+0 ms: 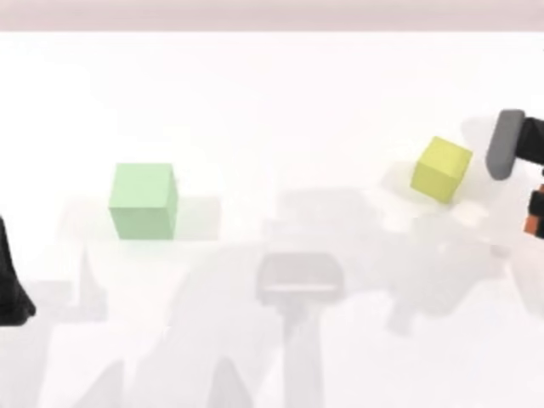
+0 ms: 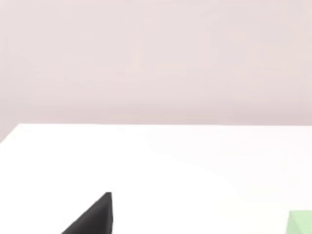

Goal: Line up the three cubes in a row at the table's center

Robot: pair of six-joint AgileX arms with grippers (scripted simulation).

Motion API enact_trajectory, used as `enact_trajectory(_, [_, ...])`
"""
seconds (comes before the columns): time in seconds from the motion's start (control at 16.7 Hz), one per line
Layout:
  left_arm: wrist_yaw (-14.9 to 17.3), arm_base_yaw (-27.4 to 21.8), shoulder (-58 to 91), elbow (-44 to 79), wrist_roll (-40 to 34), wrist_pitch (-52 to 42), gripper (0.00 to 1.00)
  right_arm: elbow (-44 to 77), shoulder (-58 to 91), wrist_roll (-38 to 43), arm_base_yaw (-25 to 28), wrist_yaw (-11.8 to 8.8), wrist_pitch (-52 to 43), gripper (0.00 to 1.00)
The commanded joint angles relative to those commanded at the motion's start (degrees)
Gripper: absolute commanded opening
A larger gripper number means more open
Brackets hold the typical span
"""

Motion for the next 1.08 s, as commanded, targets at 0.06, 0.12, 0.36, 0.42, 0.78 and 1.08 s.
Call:
enact_trajectory(0.06, [0.0,0.0,0.0,0.0,0.0,0.0,1.0,0.48,-0.4,0.0,0.04,0.01,-0.65,0.0])
enact_trajectory(0.12, [0.0,0.0,0.0,0.0,0.0,0.0,1.0,0.55,-0.46,0.0,0.05,0.01,-0.74,0.0])
enact_trajectory(0.36, [0.0,0.0,0.0,0.0,0.0,0.0,1.0,0.46,-0.2,0.09,-0.07,0.0,-0.64,0.0])
enact_trajectory(0.42, [0.0,0.0,0.0,0.0,0.0,0.0,1.0,0.72,-0.06,0.14,0.66,0.0,-0.82,0.0])
enact_trajectory(0.78, [0.0,0.0,0.0,0.0,0.0,0.0,1.0,5.13,1.69,2.69,13.95,-0.07,-3.57,0.0])
enact_trajectory(1.08, [0.0,0.0,0.0,0.0,0.0,0.0,1.0,9.11,2.96,5.67,27.58,-0.05,-6.12,0.0])
